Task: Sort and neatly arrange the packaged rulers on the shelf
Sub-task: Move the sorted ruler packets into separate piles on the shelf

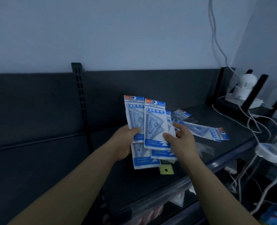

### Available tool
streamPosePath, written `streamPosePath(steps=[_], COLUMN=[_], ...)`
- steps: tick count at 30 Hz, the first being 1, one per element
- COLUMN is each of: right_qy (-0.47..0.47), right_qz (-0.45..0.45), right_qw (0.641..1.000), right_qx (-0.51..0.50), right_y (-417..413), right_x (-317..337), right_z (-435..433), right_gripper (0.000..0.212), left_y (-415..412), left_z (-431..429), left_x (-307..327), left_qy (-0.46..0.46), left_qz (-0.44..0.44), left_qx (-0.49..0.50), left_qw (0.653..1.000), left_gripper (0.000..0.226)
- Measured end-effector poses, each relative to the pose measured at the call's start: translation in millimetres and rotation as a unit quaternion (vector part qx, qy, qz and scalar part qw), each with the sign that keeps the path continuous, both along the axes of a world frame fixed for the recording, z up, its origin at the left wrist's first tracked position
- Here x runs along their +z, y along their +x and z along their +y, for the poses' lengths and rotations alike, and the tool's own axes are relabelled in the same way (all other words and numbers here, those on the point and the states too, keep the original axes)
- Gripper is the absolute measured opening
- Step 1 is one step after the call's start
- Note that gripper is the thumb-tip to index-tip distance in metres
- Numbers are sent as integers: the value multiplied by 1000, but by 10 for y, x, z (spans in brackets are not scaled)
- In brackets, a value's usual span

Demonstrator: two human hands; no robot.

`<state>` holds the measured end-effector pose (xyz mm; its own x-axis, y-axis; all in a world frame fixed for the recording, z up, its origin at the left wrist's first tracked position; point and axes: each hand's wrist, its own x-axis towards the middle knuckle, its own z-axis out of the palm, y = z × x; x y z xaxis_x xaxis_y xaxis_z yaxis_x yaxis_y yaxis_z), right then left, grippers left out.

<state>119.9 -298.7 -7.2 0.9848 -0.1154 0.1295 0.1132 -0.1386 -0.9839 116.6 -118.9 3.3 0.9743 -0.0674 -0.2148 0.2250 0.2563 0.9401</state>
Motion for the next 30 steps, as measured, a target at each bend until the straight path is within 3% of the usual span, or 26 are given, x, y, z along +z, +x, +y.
streamPosePath(steps=[10, 16, 20, 26, 30], right_qy=[-51, -61, -48, -23, -25], right_qz=[-59, -71, -65, -22, -16], right_qw=[989, 970, 952, 927, 913], right_qx=[128, 225, 297, 374, 408], right_y=[-100, -405, -816, -1578, -2031], right_x=[16, 30, 38, 6, -77], right_z=[1101, 1969, 2682, 3749, 4344], right_gripper=[44, 41, 43, 47, 47], left_y=[-588, -1295, -1886, -2844, -3351], left_z=[962, 1709, 2258, 3118, 3624], left_x=[18, -30, -36, 65, 44], left_qy=[27, 15, 38, 216, 276], left_qz=[-54, -65, -54, -28, -2], left_qx=[109, 251, 352, 465, 507], left_qw=[992, 966, 934, 858, 816], left_gripper=[26, 29, 30, 46, 60])
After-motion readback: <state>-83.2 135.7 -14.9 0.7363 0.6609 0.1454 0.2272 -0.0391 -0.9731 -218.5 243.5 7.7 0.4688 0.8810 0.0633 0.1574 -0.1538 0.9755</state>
